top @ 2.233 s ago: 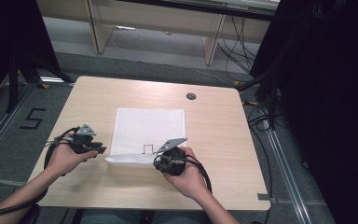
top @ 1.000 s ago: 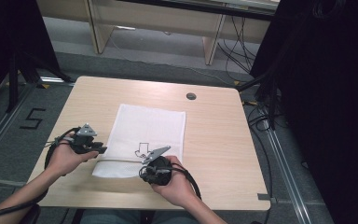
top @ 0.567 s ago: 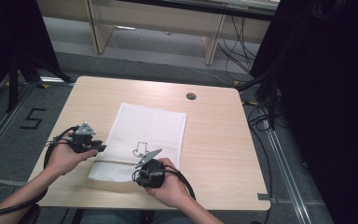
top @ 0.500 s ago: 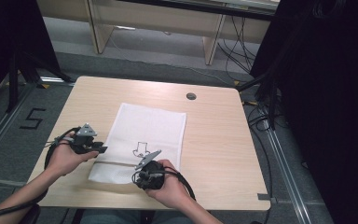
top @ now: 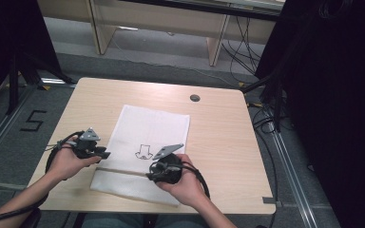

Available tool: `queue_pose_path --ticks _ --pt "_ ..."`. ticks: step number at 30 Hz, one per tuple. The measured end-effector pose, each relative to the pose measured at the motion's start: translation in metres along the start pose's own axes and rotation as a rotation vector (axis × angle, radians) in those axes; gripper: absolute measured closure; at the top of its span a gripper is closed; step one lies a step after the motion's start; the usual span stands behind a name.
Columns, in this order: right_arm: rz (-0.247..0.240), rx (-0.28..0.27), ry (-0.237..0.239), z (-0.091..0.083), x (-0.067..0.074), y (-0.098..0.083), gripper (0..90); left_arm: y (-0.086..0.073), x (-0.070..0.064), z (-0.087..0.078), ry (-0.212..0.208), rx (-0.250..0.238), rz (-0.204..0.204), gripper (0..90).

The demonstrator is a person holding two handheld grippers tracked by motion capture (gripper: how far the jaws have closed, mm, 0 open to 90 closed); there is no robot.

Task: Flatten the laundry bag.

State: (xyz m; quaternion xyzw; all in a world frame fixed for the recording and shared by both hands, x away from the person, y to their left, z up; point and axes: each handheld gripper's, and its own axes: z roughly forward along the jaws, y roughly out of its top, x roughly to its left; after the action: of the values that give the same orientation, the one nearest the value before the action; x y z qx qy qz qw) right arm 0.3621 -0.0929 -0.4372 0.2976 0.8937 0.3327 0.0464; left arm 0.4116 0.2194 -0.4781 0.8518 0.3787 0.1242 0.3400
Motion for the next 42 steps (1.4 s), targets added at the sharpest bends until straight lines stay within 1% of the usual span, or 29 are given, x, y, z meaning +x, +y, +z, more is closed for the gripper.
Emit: queue_pose_path --ticks 1,2,3,4,6,7,9,10,11,12,13,14,15,18,19,20,21,22,24,25,26,28,29,31,33,36,38,41,42 --pt "0.069 0.037 -0.038 -0.007 -0.015 -0.006 81.9 -0.001 -0.002 -0.002 -0.021 0.017 0.007 67.8" --pt "0.069 0.037 -0.038 -0.007 -0.015 -0.006 81.9 -0.001 -0.002 -0.002 -0.021 0.017 0.007 67.8" --pt "0.123 0.068 -0.088 -0.012 -0.032 -0.016 89.9 -0.003 -0.006 -0.006 -0.051 0.062 0.021 68.0" --pt "0.123 0.068 -0.088 -0.012 -0.032 -0.016 89.9 -0.003 -0.006 -0.006 -0.051 0.062 0.021 68.9" --pt "0.159 0.092 -0.11 -0.015 -0.046 -0.027 90.0 -0.007 -0.011 -0.007 -0.069 0.085 0.042 70.8" --pt "0.214 0.14 -0.129 -0.016 -0.051 -0.037 90.0 -0.01 -0.014 -0.008 -0.078 0.122 0.058 73.1" --pt "0.19 0.134 -0.118 -0.015 -0.054 -0.042 90.0 -0.016 -0.018 -0.011 -0.109 0.169 0.087 73.5" --pt "0.201 0.165 -0.111 -0.014 -0.054 -0.048 90.0 -0.018 -0.018 -0.012 -0.114 0.183 0.105 74.1" --pt "0.201 0.165 -0.111 -0.014 -0.054 -0.048 90.0 -0.02 -0.018 -0.013 -0.118 0.198 0.107 74.1" --pt "0.206 0.183 -0.116 -0.012 -0.054 -0.05 90.0 -0.022 -0.021 -0.012 -0.116 0.168 0.065 74.6" --pt "0.228 0.202 -0.12 -0.012 -0.053 -0.05 90.0 -0.022 -0.018 -0.015 -0.114 0.196 0.102 74.6" --pt "0.194 0.188 -0.112 -0.009 -0.056 -0.051 90.0 -0.022 -0.02 -0.013 -0.113 0.173 0.082 74.6" --pt "0.221 0.206 -0.125 -0.007 -0.055 -0.05 90.0 -0.022 -0.018 -0.013 -0.114 0.2 0.107 74.6" --pt "0.206 0.204 -0.119 -0.004 -0.057 -0.05 90.0 -0.023 -0.02 -0.01 -0.118 0.209 0.105 74.3" --pt "0.232 0.222 -0.128 -0.003 -0.055 -0.049 90.0 -0.023 -0.021 -0.008 -0.122 0.216 0.101 74.3" --pt "0.224 0.225 -0.115 0.001 -0.056 -0.05 90.0 -0.023 -0.021 -0.008 -0.122 0.218 0.109 74.1" --pt "0.224 0.225 -0.115 0.001 -0.056 -0.05 90.0 -0.024 -0.024 -0.006 -0.123 0.196 0.074 74.1" --pt "0.203 0.224 -0.115 0.004 -0.057 -0.051 90.0 -0.023 -0.023 -0.006 -0.123 0.216 0.101 73.9" --pt "0.209 0.233 -0.122 0.005 -0.057 -0.051 90.0 -0.023 -0.024 -0.006 -0.122 0.223 0.114 73.9" --pt "0.214 0.244 -0.125 0.005 -0.057 -0.05 90.0 -0.023 -0.024 -0.005 -0.121 0.224 0.109 73.9" --pt "0.194 0.234 -0.122 0.007 -0.058 -0.051 90.0 -0.023 -0.025 -0.005 -0.118 0.226 0.115 73.9" --pt "0.213 0.244 -0.129 0.007 -0.057 -0.05 90.0 -0.024 -0.028 -0.003 -0.111 0.202 0.087 73.9" --pt "0.213 0.244 -0.127 0.007 -0.058 -0.051 90.0 -0.022 -0.026 -0.004 -0.114 0.227 0.121 73.9" --pt "0.186 0.231 -0.118 0.008 -0.06 -0.051 90.0 -0.022 -0.027 -0.003 -0.113 0.227 0.121 73.9" --pt "0.209 0.24 -0.121 0.008 -0.06 -0.051 90.0 -0.022 -0.028 -0.002 -0.11 0.219 0.115 73.9" --pt "0.199 0.238 -0.126 0.008 -0.061 -0.051 90.0 -0.022 -0.029 -0.001 -0.113 0.22 0.123 73.9" --pt "0.176 0.239 -0.141 0.008 -0.062 -0.05 90.0 -0.021 -0.03 -0.001 -0.116 0.22 0.123 73.9" --pt "0.199 0.255 -0.166 0.007 -0.062 -0.05 90.0 -0.02 -0.033 0.001 -0.123 0.226 0.132 74.0" --pt "0.186 0.253 -0.178 0.006 -0.065 -0.051 90.0 -0.018 -0.036 0.003 -0.127 0.222 0.139 74.0"
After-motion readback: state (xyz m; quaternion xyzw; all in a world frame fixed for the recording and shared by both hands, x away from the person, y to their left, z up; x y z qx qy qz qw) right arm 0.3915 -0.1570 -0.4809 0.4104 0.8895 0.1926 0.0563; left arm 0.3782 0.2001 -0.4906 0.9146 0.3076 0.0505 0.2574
